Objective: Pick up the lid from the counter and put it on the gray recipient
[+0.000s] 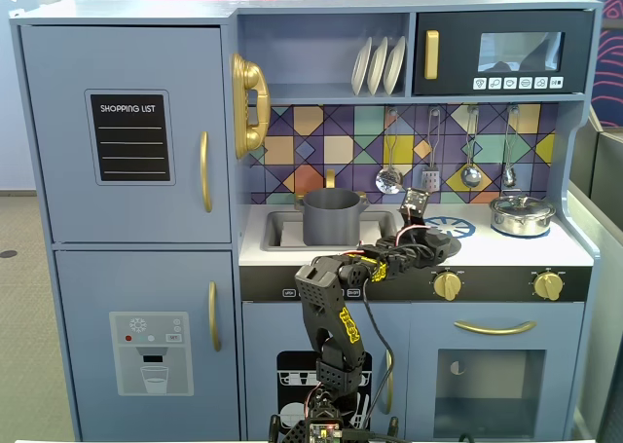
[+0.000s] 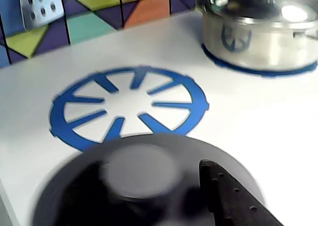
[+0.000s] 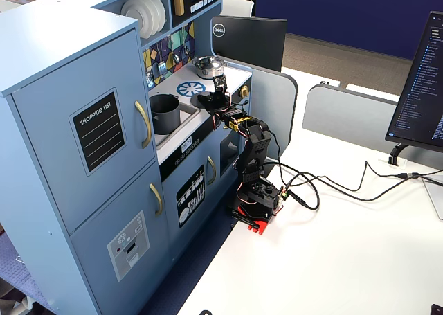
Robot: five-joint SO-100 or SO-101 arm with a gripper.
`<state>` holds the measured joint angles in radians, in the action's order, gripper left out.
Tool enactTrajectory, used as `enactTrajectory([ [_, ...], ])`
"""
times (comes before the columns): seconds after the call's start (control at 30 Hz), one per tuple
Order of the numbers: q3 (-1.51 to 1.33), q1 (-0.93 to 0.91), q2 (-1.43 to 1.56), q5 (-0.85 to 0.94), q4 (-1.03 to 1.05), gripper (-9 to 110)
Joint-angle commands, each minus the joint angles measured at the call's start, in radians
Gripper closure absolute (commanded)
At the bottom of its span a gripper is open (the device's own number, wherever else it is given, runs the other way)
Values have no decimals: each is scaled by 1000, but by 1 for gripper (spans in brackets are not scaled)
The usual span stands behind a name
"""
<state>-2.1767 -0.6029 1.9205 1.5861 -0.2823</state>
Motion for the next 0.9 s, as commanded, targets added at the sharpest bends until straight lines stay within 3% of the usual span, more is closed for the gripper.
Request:
enactTrajectory([
  [0.0, 54, 34, 6, 2, -49, 98],
  [0.43, 49, 64, 69, 14, -57, 102],
  [0.87, 370, 163, 176, 57, 170, 102],
])
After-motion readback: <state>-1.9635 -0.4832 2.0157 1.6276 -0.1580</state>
